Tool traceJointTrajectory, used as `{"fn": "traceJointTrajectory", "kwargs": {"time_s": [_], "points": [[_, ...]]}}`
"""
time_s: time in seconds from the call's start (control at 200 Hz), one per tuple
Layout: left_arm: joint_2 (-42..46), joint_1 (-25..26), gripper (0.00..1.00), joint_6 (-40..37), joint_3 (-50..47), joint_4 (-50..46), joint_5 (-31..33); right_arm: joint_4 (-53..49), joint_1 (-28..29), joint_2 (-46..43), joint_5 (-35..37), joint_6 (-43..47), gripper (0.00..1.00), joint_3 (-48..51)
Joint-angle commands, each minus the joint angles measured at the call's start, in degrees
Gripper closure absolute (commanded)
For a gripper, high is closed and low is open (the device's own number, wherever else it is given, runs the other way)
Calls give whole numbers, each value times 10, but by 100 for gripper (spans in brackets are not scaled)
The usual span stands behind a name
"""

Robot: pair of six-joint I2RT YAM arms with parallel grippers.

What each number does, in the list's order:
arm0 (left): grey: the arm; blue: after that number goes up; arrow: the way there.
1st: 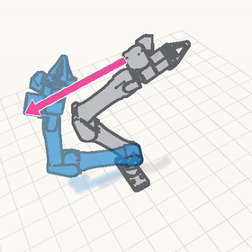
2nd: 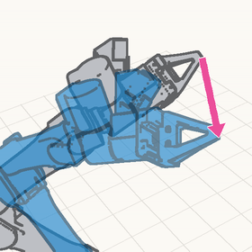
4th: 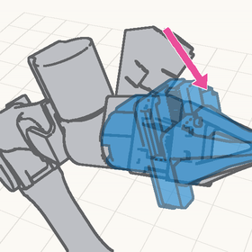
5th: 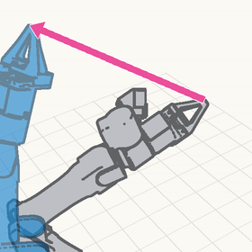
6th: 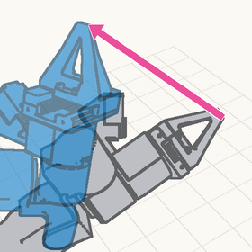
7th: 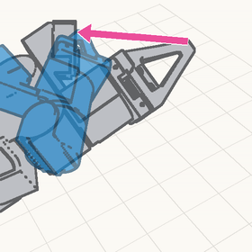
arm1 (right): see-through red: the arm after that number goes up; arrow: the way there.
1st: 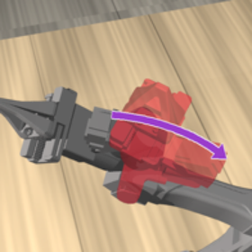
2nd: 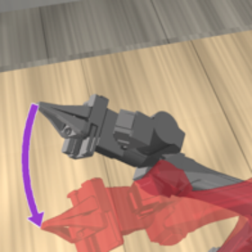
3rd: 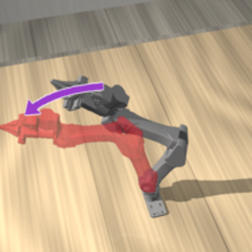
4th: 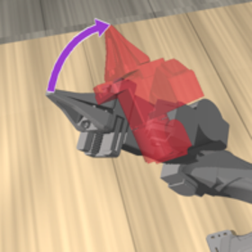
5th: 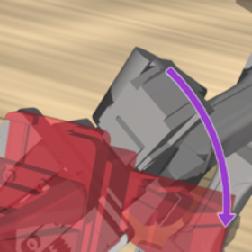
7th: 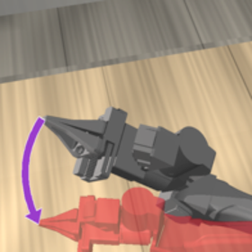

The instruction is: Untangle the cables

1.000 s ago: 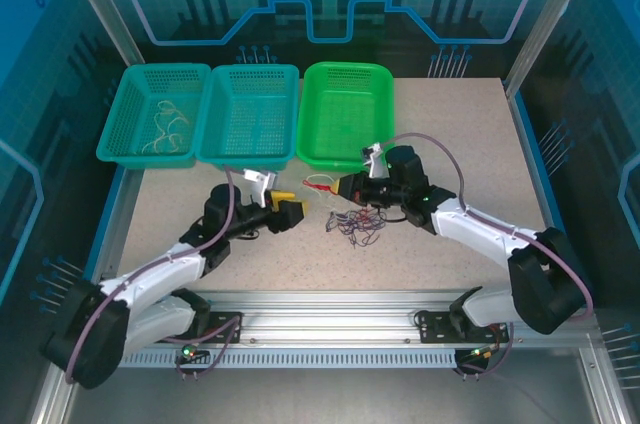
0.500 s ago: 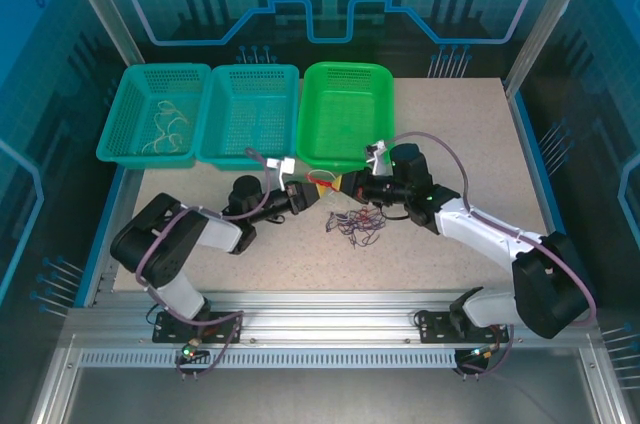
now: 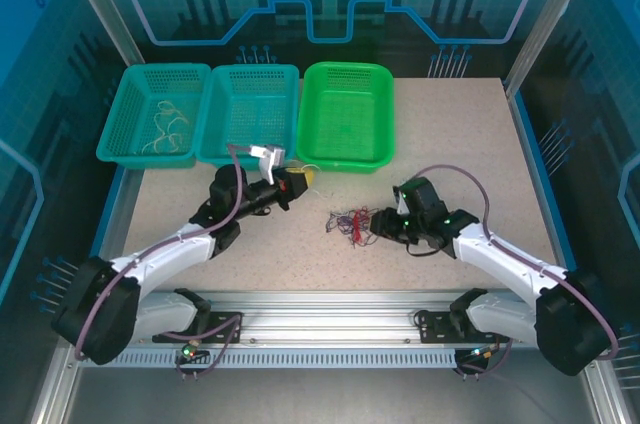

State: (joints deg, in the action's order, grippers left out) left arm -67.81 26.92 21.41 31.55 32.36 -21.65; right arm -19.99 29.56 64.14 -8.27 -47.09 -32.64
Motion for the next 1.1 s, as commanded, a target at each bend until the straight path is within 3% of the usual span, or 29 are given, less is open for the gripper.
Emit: {"fn": "traceJointTrajectory", "kwargs": {"time_s": [0.0,0.225,0.4,0.5,0.6,0.685,0.8,1.096], "points": [[25,26,100,-133,61,-211,33,-79,6,-17,51,40,56,-34],[42,44,100,-187,188,-335,94,7,97,18,71,106,40,-110],[49,44,100,-189,249,-356,65,23,111,174,125,91,42,-172],[60,43,100,-188,276,-375,61,19,118,268,155,89,47,-206],[79,43,100,-215,326,-432,96,23,117,310,147,68,50,-204],[82,35,100,-250,394,-502,166,32,122,304,139,69,51,-197],[58,-29,100,-270,475,-569,229,12,124,267,133,80,48,-205],[-40,-269,100,-247,553,-558,213,-62,128,88,126,121,36,-235]]}}
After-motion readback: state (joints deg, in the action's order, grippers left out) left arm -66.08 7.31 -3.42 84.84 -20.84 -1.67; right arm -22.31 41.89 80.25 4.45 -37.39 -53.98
